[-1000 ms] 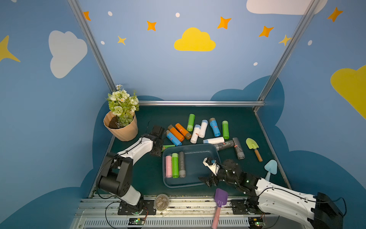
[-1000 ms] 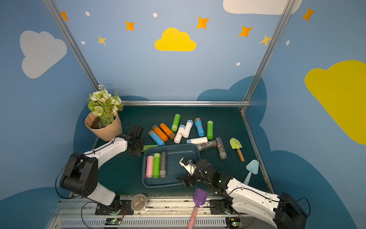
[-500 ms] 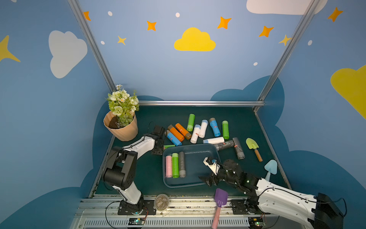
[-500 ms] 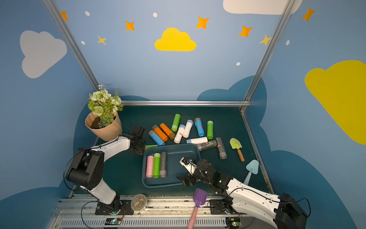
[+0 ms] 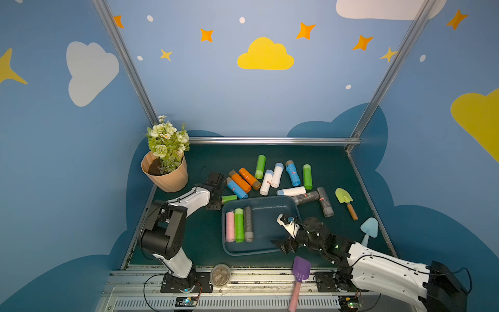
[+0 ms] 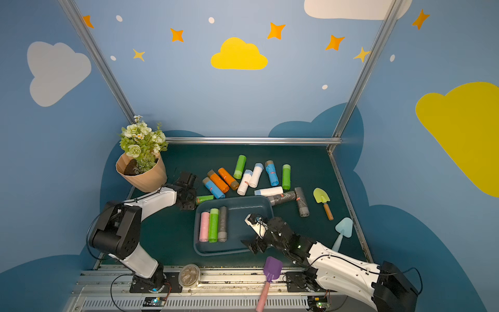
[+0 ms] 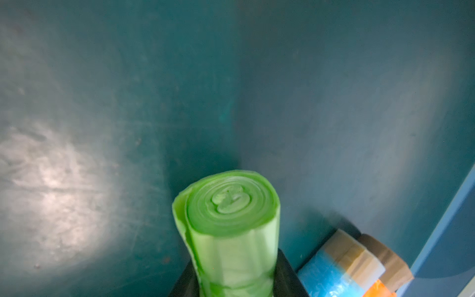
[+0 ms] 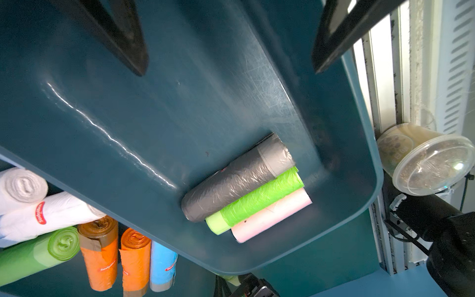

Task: Put the roll of trash bags into the storage box
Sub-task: Pick up the roll of trash bags from the center of the board.

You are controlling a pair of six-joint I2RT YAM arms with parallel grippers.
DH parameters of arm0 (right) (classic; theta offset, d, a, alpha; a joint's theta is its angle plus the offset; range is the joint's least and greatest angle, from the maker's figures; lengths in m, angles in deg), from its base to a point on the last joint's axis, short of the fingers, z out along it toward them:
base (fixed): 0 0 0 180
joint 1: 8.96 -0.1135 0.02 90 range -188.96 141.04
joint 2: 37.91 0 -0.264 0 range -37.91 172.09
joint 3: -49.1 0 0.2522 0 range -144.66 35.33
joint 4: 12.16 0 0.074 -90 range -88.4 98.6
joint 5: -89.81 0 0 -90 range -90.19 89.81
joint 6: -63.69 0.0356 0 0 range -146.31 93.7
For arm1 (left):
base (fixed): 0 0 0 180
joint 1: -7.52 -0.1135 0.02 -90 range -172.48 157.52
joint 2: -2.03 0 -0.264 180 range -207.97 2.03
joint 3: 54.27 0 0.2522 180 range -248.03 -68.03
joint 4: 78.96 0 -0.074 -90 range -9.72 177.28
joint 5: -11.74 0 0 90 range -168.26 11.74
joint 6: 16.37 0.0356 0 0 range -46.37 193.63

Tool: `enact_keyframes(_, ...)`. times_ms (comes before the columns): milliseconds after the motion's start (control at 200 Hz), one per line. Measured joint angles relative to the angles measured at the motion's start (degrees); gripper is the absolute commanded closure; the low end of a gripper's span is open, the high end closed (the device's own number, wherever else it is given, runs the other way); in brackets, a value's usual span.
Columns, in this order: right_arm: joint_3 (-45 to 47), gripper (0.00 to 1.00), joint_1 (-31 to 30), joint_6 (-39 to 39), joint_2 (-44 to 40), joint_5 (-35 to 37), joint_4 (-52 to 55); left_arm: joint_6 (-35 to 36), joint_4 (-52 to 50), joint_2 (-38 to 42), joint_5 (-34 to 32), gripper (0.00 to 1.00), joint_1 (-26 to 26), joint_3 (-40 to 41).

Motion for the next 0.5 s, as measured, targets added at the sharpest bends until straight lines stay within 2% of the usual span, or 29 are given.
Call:
enact_keyframes(245,0.0,0.03,0.0,-0.02,1.01,0.33,-0.04,-0.2,-1.18,3.54,-2.56,0.61,-1.62,0.94)
enact_keyframes(501,0.0,0.03,0.02,0.02,1.2,0.63,-0.04,0.94,-4.15,11.87,-7.23,0.61,-3.1,1.09)
